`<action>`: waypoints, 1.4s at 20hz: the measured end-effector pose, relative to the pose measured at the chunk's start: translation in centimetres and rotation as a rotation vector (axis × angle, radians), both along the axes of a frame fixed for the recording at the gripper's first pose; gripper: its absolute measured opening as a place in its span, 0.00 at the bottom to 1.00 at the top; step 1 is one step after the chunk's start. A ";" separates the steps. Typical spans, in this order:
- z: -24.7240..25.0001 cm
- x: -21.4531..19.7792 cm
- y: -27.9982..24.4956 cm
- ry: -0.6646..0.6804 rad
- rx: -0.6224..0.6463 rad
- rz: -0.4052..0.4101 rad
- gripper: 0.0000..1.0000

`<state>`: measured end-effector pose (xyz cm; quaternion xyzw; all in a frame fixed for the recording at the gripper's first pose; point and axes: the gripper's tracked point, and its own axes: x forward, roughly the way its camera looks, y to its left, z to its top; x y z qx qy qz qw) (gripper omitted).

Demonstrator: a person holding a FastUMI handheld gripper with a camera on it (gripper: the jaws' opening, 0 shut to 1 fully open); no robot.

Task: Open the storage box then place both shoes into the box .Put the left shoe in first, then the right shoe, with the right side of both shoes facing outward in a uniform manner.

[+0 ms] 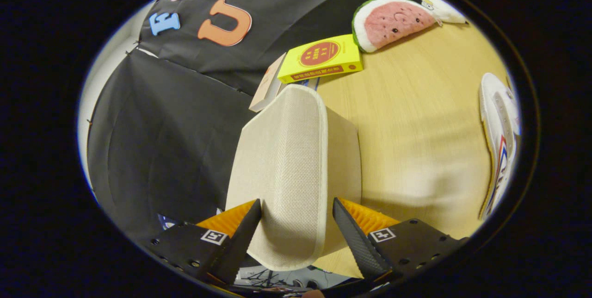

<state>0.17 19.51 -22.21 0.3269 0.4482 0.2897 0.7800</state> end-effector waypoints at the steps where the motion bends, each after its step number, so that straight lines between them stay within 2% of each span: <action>1: 0.3 0.3 0.3 -0.002 0.006 -0.010 0.95; 4: 1.1 0.2 -1.0 0.008 0.009 -0.031 0.71; 7: 2.6 1.2 -3.3 -0.001 0.036 -0.119 0.29; 8: 3.5 1.0 -3.5 0.003 0.066 -0.123 0.15; 9: 3.7 0.5 -3.4 0.012 0.065 -0.109 0.06; 12: 4.8 -0.1 -3.1 0.015 0.052 -0.078 0.00; 14: 6.3 -0.3 -2.8 -0.016 0.036 -0.067 0.00; 19: 14.6 -1.8 -0.4 -0.107 0.078 -0.017 0.00; 23: 20.3 -2.7 4.4 -0.226 0.026 0.062 0.00; 28: 22.8 -3.4 12.8 -0.322 -0.045 0.158 0.00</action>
